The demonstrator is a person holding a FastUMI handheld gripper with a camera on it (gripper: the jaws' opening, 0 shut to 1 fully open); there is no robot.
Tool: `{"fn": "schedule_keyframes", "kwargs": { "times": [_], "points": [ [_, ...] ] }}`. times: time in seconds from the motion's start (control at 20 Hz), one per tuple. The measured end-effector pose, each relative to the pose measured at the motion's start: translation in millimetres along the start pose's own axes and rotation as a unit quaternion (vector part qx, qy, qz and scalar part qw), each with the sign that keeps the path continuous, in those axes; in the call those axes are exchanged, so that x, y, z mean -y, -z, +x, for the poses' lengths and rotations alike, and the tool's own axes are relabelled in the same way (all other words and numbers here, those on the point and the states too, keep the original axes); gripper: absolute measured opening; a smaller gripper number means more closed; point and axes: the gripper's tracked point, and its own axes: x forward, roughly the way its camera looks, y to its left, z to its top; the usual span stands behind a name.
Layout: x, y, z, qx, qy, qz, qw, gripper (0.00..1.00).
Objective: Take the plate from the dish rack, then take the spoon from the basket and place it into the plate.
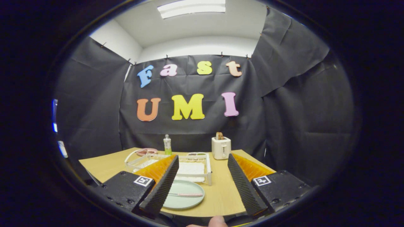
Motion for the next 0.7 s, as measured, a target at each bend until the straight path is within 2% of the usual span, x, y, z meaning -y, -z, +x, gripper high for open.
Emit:
{"fn": "schedule_keyframes", "kwargs": {
  "times": [0.7],
  "points": [
    [-3.9,-1.3,-4.6,-0.009,-0.003,0.002,1.000,1.00]
  ]
}}
